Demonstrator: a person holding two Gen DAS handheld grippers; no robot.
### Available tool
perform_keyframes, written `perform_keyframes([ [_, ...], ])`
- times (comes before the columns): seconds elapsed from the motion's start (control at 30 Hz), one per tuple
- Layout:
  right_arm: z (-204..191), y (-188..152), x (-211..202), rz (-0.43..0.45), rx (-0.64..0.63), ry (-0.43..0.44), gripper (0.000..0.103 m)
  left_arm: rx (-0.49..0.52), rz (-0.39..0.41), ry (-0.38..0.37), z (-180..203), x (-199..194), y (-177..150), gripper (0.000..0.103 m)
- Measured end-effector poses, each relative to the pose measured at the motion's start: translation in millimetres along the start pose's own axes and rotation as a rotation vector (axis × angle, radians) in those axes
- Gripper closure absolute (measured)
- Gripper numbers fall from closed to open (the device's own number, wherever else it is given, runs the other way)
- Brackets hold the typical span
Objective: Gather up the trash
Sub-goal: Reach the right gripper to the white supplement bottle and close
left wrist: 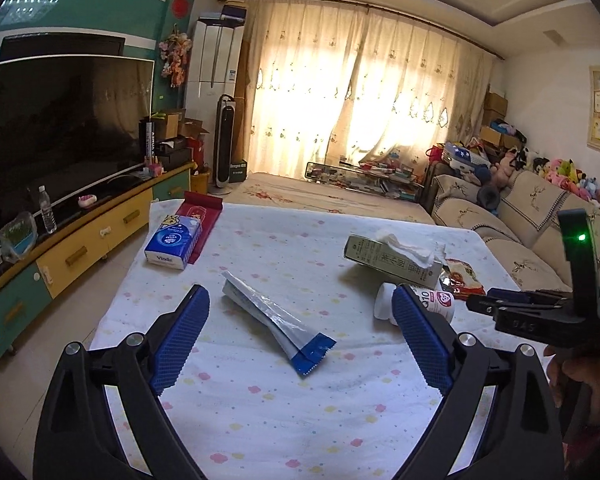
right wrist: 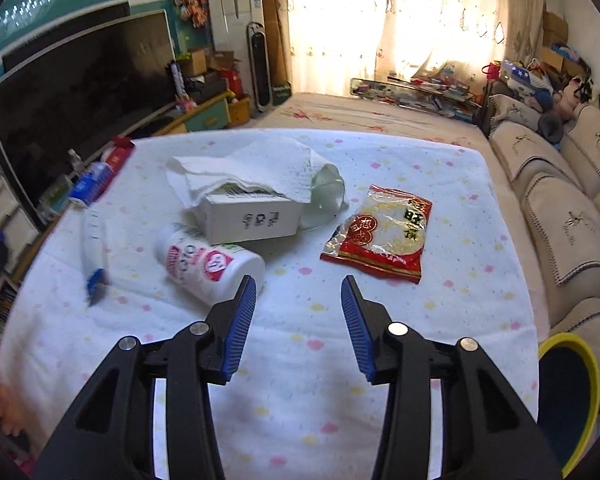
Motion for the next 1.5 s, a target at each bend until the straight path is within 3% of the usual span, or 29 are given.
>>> perform_keyframes([
  [0.2, -7.7, -6.1, 25.8, -0.054, -0.023, -0.016, 0.060, -0.018, -0.006, 0.009, -4.9, -0.7, -1.0, 0.012],
  [0.33, -27.3, -10.0, 20.7, -0.050, -0.058, 0.039, 0.060, 0.000, 0.022, 0.049, -5.0, -6.0, 3.0, 0.012],
  [0.53, -67.9, -27.0, 7.6, -0.093, -0.158, 0.187, 0.057, -0.016, 0.032, 0.069, -12.8, -7.8, 4.9, 0.012],
  [0.87, -94.6, -33.7, -12.8, -0.081, -0.165, 0.279, 0.056, -0.068, 0.040, 0.103, -26.2, -10.8, 4.4, 0.012],
  [0.97, -109.9, -35.5, -16.8, -0.080, -0.172, 0.307, 0.051, -0.085, 0.047, 0.136, -33.9, -14.5, 4.1, 0.012],
  [1.07, -128.1, -36.6, -13.8, -0.080, -0.194, 0.309, 0.046, -0.111, 0.056, 0.167, -43.8, -18.4, 3.1, 0.012],
  [1.4, -146.0, -43.4, 25.7, -0.156, -0.136, 0.265, 0.046, -0.161, 0.054, 0.173, -57.4, -19.4, 0.0, 0.012],
  [1.47, -144.9, -45.0, 27.6, -0.157, -0.137, 0.261, 0.058, -0.152, 0.053, 0.175, -56.9, -18.8, 0.4, 0.012],
  [1.5, -144.2, -46.0, 27.5, -0.158, -0.132, 0.264, 0.058, -0.149, 0.053, 0.174, -56.7, -18.9, 0.8, 0.012],
])
Point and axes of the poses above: each gripper's, at about its wrist camera, not at the fingertips, and x roughly the way its jaws point, z to its right, y to its top, the point moved 7 cm from there along x, roughly the way its jaws point, and after that the axes turned 11 degrees about x, right-handed, at the moved point
